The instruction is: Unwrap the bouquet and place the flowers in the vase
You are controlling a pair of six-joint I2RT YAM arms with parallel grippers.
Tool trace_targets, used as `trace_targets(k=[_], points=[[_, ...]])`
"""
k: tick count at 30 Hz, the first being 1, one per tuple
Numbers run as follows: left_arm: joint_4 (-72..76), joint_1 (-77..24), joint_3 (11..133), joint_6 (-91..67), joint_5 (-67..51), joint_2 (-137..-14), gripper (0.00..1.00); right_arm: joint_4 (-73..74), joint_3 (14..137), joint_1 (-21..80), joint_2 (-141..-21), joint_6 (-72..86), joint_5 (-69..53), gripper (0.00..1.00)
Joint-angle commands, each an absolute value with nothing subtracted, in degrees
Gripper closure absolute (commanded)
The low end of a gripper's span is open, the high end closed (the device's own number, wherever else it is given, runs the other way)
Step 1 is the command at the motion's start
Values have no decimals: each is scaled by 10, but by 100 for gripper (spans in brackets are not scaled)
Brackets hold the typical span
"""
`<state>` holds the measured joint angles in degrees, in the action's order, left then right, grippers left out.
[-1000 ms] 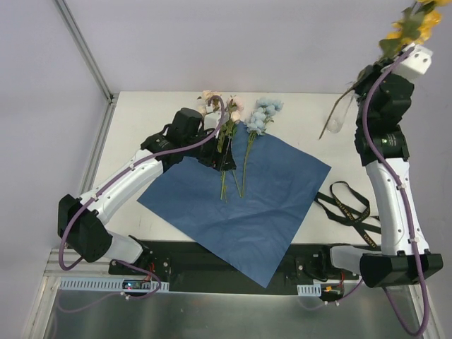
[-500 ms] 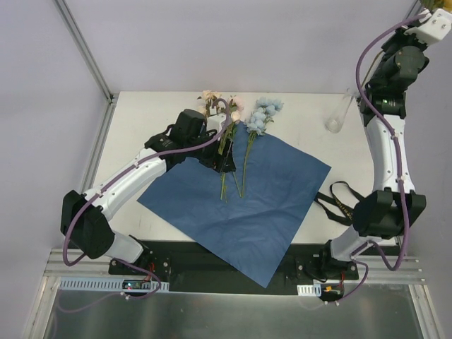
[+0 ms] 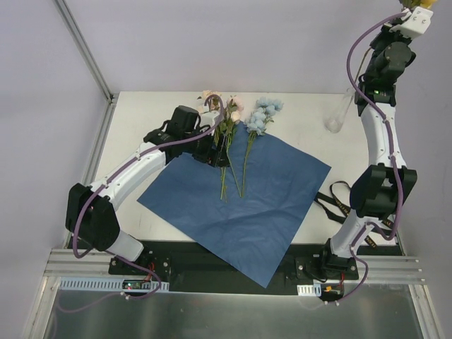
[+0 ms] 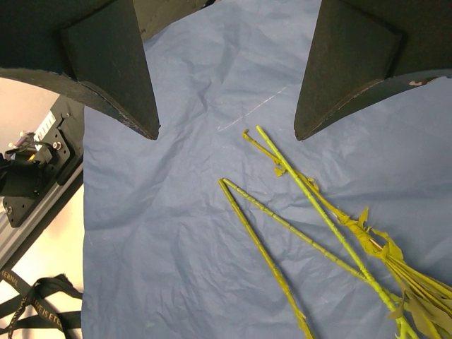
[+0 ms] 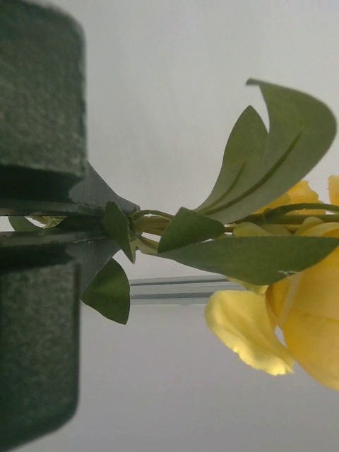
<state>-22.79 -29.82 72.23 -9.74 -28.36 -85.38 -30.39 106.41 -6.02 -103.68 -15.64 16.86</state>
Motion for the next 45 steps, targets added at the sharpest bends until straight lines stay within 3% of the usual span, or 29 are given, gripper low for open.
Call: trace_targets(k=[1,45], points=[[-210,-293,723,-98,-308,-863,24,-370,1085,-66,-1039,-143,144,99],[-187,-276,712,-105,-324,-891,24,-451,896,-131,-1069,-40,51,98]])
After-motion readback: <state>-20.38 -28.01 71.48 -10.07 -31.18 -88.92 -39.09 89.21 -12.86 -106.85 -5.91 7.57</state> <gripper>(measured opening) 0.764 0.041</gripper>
